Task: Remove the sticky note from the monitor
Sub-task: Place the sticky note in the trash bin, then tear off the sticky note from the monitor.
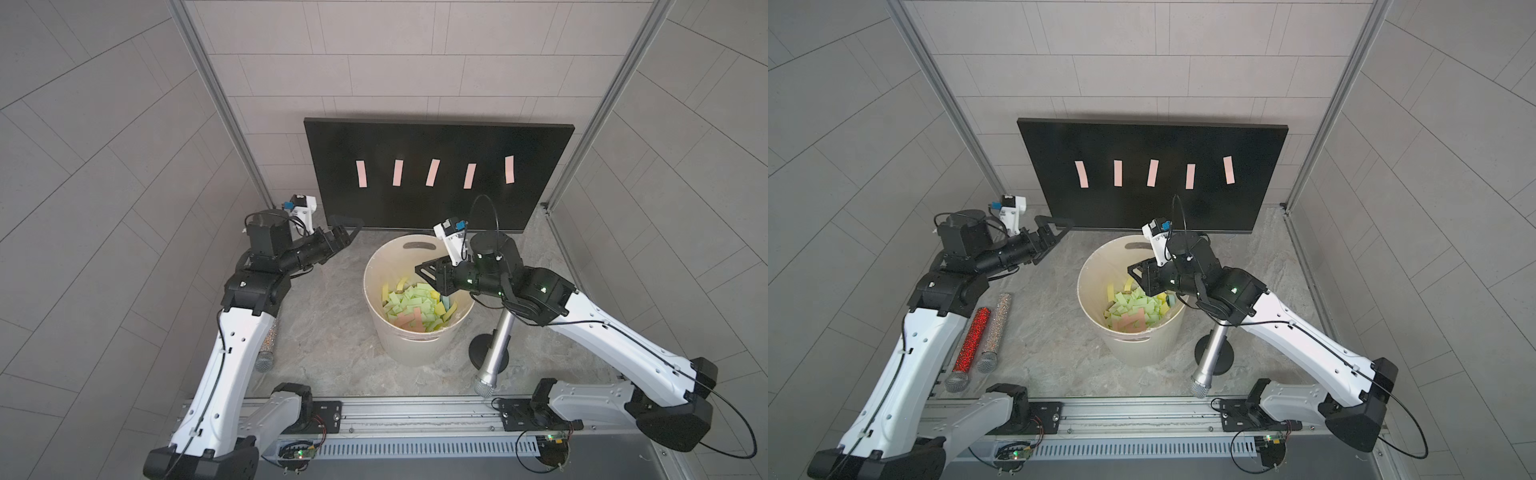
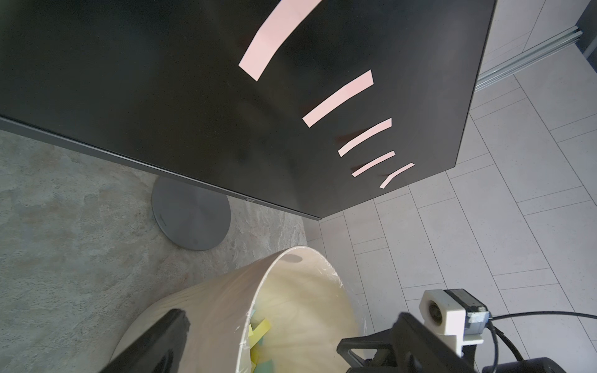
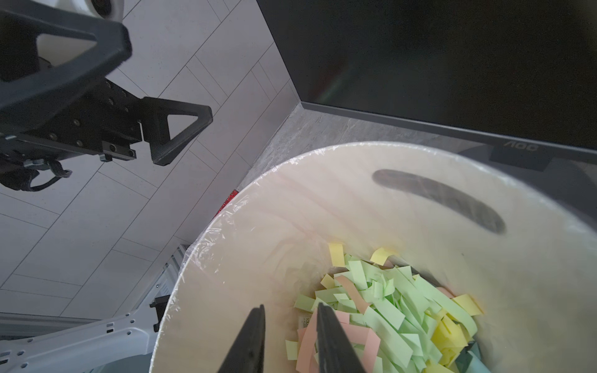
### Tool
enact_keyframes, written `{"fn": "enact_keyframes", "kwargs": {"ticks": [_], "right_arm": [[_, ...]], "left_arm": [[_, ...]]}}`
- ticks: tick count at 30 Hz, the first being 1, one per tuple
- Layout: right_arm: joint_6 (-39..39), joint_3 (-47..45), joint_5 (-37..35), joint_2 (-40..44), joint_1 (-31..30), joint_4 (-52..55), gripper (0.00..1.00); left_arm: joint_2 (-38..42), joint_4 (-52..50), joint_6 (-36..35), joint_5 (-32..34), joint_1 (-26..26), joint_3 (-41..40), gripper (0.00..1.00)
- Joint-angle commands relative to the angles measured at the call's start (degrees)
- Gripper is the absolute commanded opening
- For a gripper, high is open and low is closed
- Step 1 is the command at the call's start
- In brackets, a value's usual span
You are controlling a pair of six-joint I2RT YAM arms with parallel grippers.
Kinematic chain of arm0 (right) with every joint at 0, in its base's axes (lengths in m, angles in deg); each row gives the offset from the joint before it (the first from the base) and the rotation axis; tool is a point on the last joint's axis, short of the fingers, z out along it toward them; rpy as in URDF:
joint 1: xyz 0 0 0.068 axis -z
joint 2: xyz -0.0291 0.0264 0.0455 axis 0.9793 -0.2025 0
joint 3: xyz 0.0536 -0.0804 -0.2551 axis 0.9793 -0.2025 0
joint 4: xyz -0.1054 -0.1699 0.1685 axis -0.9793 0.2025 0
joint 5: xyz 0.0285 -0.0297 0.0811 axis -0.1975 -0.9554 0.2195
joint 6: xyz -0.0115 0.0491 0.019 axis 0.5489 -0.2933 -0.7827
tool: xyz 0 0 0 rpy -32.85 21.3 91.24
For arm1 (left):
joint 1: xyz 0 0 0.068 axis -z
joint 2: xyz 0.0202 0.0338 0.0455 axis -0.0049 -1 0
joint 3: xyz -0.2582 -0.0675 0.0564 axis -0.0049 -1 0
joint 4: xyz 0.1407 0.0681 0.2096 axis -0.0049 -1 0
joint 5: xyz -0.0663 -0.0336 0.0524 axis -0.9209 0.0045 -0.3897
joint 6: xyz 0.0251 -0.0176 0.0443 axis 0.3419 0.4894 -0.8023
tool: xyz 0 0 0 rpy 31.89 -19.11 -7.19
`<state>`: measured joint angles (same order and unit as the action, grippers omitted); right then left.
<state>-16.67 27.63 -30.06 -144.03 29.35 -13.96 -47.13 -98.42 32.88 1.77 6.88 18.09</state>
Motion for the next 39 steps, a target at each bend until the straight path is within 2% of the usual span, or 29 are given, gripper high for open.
{"fn": "enact_keyframes", "kwargs": {"ticks": [1,6,14,25,33,39], "right_arm": [[2.3,1.7,-1.8,1.0,1.1,1.5,0.32],[2.6,2.9,0.3,2.4,6.1,1.7,0.40],[-2.2,3.3,11.0,4.1,21.6,-0.2,0.43],[-18.3,-4.0,21.4,4.1,41.0,-13.7,0.46],[-30.7,-9.6,23.1,1.9,48.1,-27.7,0.48],[-37.2,-10.4,23.3,-1.1,50.7,-35.5,0.49]], "left_arm": [[-0.2,0.5,-0.3,-0.3,0.3,-0.5,1.00],[-0.3,0.5,-0.5,-0.2,0.3,-0.4,1.00],[-0.6,0.6,-0.8,-0.2,0.3,-0.7,1.00],[-0.4,0.4,-1.1,0.0,0.3,-1.1,1.00],[-0.4,0.1,-1.5,0.1,0.3,-1.1,1.00],[-0.3,-0.1,-1.9,0.2,0.3,-1.1,1.00]]}}
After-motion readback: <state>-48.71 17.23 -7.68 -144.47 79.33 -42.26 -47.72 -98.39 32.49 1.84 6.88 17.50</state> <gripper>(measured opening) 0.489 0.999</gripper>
